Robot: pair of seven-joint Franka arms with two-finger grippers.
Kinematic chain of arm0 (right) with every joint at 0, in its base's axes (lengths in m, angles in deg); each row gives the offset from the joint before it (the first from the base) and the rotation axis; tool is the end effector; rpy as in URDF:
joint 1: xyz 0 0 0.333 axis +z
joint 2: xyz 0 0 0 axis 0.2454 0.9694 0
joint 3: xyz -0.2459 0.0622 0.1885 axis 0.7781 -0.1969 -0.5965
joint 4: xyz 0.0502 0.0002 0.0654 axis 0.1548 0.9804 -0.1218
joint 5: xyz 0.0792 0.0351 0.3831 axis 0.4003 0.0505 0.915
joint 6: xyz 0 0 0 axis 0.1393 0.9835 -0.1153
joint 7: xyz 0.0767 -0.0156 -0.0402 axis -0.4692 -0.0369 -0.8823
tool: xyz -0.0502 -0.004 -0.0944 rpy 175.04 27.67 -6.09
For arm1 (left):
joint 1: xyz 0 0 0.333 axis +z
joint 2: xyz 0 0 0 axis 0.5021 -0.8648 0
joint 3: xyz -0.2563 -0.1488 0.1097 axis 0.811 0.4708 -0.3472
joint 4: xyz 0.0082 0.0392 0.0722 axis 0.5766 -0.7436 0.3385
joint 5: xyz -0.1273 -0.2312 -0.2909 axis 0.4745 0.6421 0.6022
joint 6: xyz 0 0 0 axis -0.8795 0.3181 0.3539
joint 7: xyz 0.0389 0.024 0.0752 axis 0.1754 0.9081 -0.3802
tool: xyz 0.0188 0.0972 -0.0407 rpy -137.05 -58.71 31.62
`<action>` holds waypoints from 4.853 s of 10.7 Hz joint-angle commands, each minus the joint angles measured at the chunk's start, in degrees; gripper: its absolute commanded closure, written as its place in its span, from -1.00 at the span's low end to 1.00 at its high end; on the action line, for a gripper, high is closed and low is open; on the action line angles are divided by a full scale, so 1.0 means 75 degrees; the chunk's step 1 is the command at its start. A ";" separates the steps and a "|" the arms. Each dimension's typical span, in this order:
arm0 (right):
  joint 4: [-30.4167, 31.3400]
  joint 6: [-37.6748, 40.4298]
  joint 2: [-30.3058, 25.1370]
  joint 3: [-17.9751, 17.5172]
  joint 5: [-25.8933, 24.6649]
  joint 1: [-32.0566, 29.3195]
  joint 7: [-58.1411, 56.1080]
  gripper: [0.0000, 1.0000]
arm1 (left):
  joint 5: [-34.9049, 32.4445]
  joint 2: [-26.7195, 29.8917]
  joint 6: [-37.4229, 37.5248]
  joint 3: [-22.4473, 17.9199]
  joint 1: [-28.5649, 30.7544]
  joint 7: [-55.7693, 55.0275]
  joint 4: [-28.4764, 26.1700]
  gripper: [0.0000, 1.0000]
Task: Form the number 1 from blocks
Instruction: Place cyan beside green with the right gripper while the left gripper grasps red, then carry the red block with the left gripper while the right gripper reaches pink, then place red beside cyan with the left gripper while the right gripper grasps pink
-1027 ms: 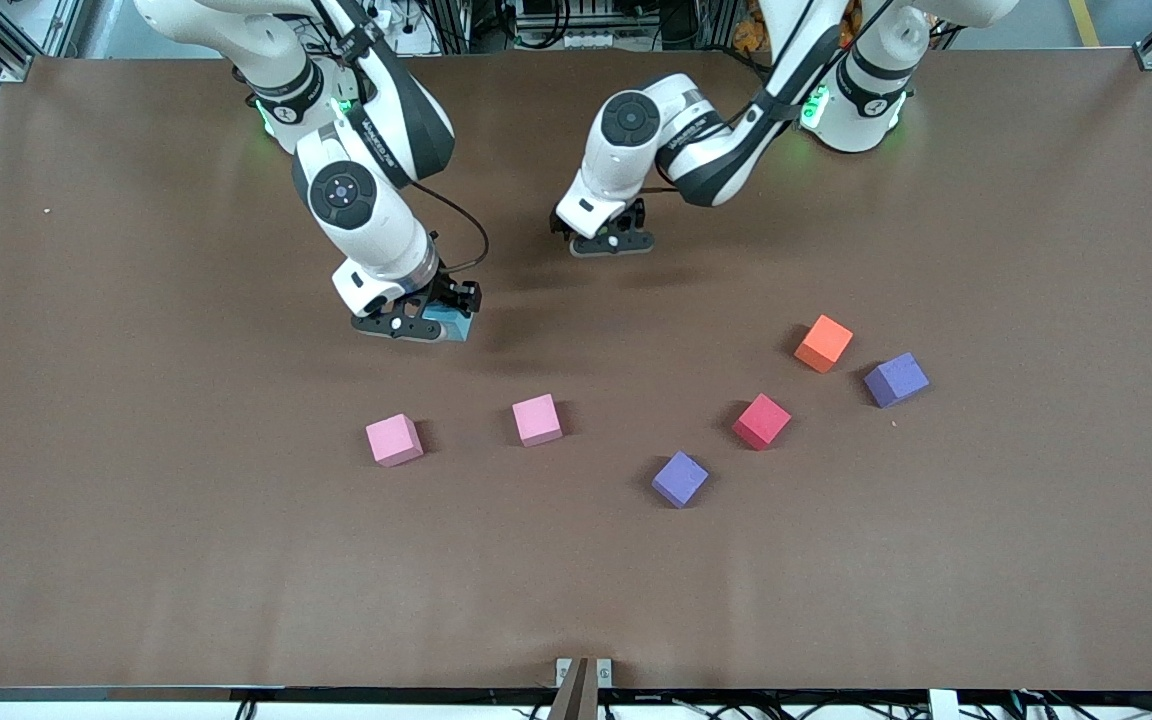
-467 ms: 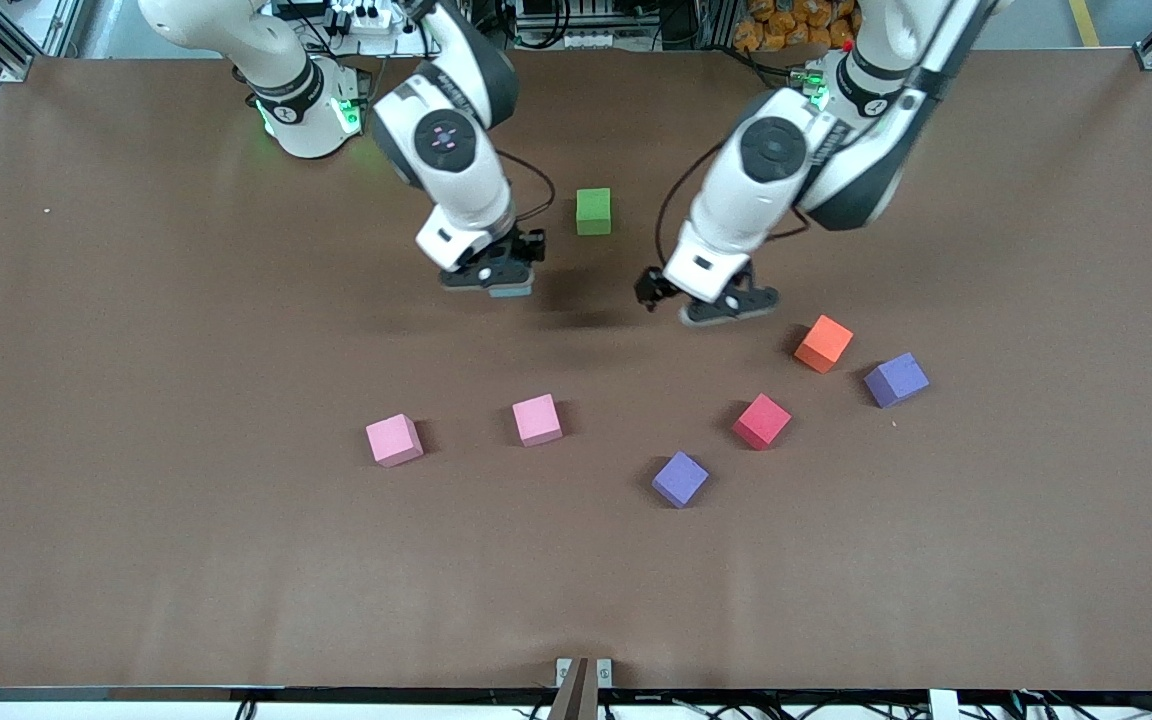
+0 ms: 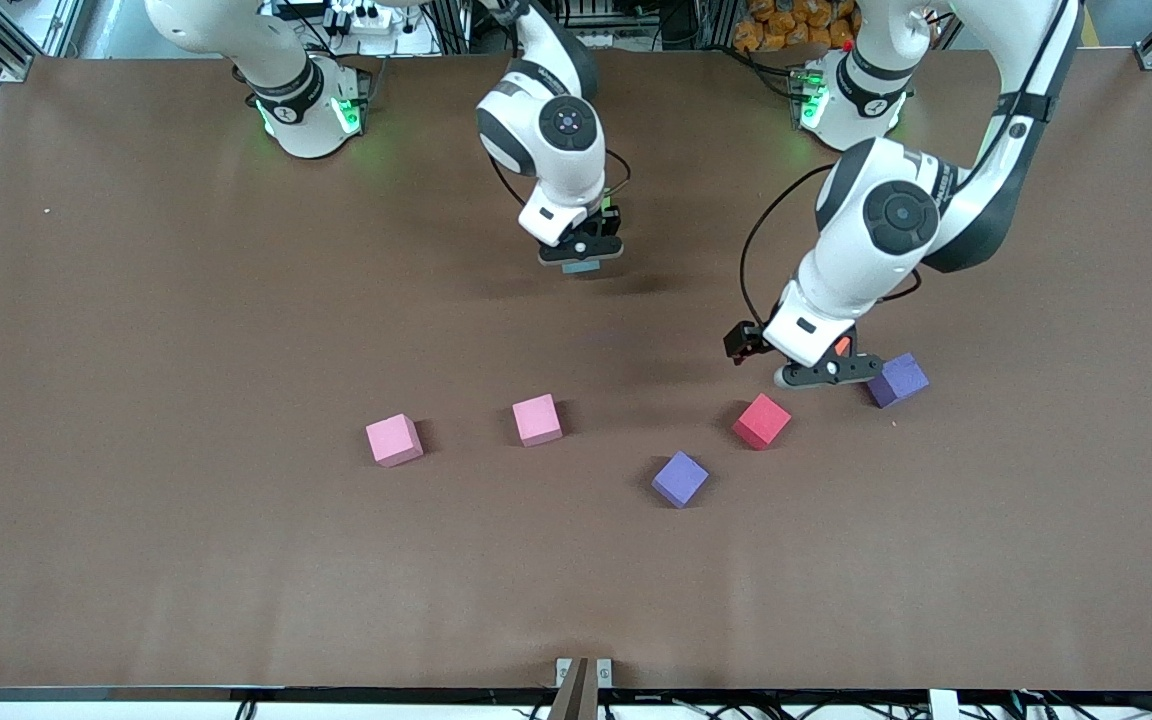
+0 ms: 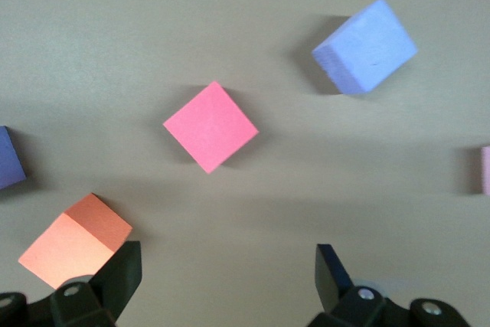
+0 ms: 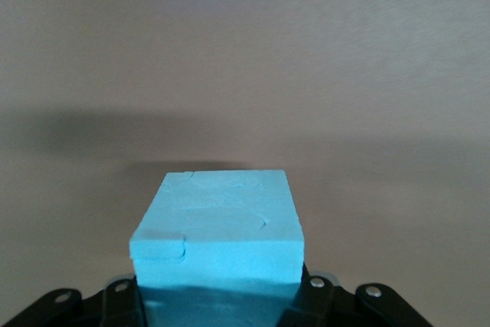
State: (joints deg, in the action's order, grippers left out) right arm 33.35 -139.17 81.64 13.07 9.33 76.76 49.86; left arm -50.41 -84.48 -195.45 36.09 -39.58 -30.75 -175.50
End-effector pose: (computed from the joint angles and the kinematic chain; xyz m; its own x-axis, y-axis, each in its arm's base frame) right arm 0.3257 0.5342 0.2348 0.9894 0.1088 -0.0960 0.1068 -0.9940 -0.0255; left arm 0.5522 -0.2445 0.3428 0.9912 0.1323 0.0038 0.1313 -0.9868 0.0945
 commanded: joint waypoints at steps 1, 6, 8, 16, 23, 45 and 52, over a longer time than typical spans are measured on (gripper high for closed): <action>-0.0265 -0.0235 0.0344 0.0066 0.0125 0.0388 0.0495 -0.18 | -0.0237 -0.0381 0.0092 -0.0301 -0.0134 0.0034 0.0324 -1.00; -0.0055 -0.0236 0.0368 0.0043 0.0113 0.0600 0.0755 -0.19 | -0.0108 -0.1154 0.0104 -0.1273 -0.0929 -0.0549 0.1131 -1.00; 0.0017 -0.0271 0.0403 0.0043 0.0113 0.0623 0.0755 -0.28 | 0.0193 -0.1401 0.0104 -0.1404 -0.1061 -0.0728 0.1425 -1.00; 0.0227 -0.0061 -0.0555 0.0054 0.0102 -0.0485 0.1188 -1.00 | 0.0947 -0.2210 0.0116 -0.1568 -0.1248 -0.1851 0.1672 -1.00; -0.0789 -0.0060 0.0061 0.0555 -0.0148 -0.2693 0.0751 -1.00 | 0.0935 -0.2679 0.0116 -0.1826 -0.1365 -0.1947 0.2024 -1.00; -0.2385 -0.0212 0.1868 0.1543 0.4319 -0.2845 0.1247 -1.00 | -0.0107 -0.2258 0.0620 -0.0564 -0.2068 -0.1162 0.1533 1.00; -0.2374 -0.0609 0.2019 0.1578 0.5009 -0.2530 0.1259 -1.00 | -0.0343 -0.2269 0.0514 0.0037 -0.3146 -0.1267 0.1321 1.00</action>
State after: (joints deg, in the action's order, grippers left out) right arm 17.07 -141.88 94.84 24.66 43.64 56.43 59.44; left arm -51.76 -102.68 -191.24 36.43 -62.47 -40.28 -164.25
